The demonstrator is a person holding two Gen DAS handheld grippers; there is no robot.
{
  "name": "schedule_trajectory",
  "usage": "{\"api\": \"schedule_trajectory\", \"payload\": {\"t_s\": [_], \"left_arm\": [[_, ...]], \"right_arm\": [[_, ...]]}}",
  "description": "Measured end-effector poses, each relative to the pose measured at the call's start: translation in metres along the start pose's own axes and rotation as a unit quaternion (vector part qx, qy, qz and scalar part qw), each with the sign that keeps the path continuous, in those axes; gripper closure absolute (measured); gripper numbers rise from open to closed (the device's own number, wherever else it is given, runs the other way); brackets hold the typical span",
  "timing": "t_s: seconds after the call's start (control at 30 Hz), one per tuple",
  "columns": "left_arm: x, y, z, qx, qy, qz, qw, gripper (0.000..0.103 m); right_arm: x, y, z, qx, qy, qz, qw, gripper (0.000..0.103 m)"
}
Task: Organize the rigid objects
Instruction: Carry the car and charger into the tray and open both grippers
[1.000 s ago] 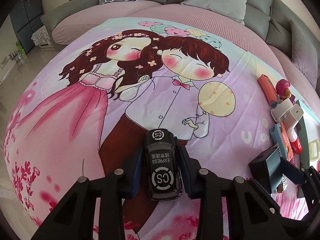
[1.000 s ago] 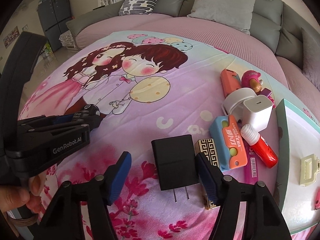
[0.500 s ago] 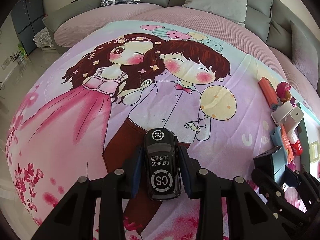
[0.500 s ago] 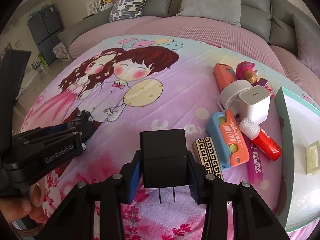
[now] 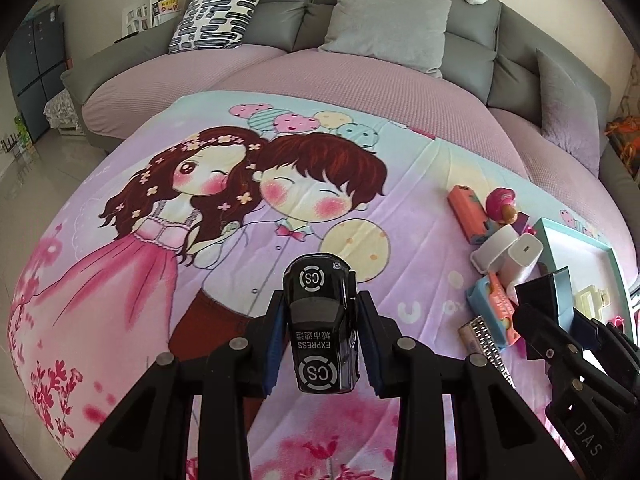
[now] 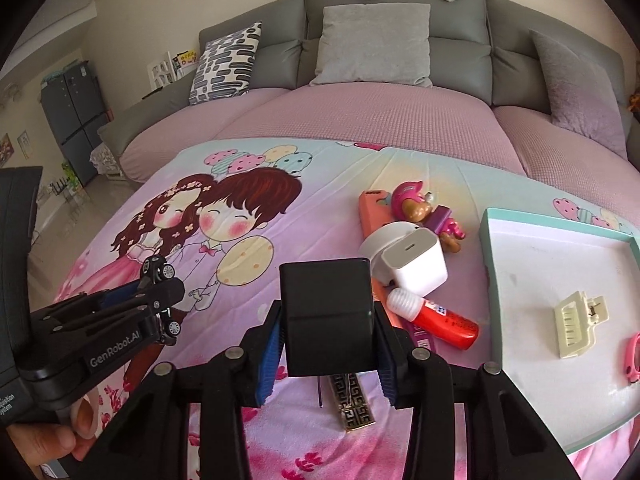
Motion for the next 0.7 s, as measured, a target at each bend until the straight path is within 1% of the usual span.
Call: {"api": "schedule_trajectory", "payload": {"t_s": [0.1,0.23,0.37,0.43,0.53,0.6,0.7], "left_arm": [[-0.001,-0.001,0.019,0.021,0.001,0.001,0.9998,0.067],[-0.002,-0.004,0.046,0.053,-0.003,0.0,0.9986,0.067],[-0.004,-0.01,0.077,0.09,-0.018,-0.005,0.9958,0.067],[-0.006,-0.013,0.094,0.107,-0.025,-0.006,0.9939,0.067],[-0.01,-0.017,0.12,0.131,-0.039,-0.007,0.9906,0.067],[-0.014,-0.018,0.139,0.146,-0.051,-0.007,0.9879,0.067],[-0.021,-0.021,0.169,0.173,-0.067,-0.002,0.9827,0.067]], "right_arm": [[-0.003,-0.001,0.017,0.017,-0.015,-0.001,1.0,0.059],[-0.01,-0.005,0.045,0.034,-0.052,-0.002,0.998,0.059],[-0.016,-0.014,0.079,0.075,-0.065,-0.007,0.995,0.059],[-0.022,-0.018,0.095,0.096,-0.072,-0.005,0.993,0.059],[-0.03,-0.025,0.116,0.111,-0.104,-0.007,0.988,0.059],[-0.033,-0.032,0.132,0.124,-0.118,-0.011,0.985,0.059],[-0.042,-0.044,0.157,0.15,-0.144,-0.018,0.978,0.059]]}}
Point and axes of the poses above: each gripper's, at about its wrist camera, not at the fingertips, and x roughly the way its jaws point, z to its right, y to its top, the point moved 2 cm from there along x, roughly the way its jaws point, and after that the axes turned 12 degrees about -x, right-handed, at the moved point
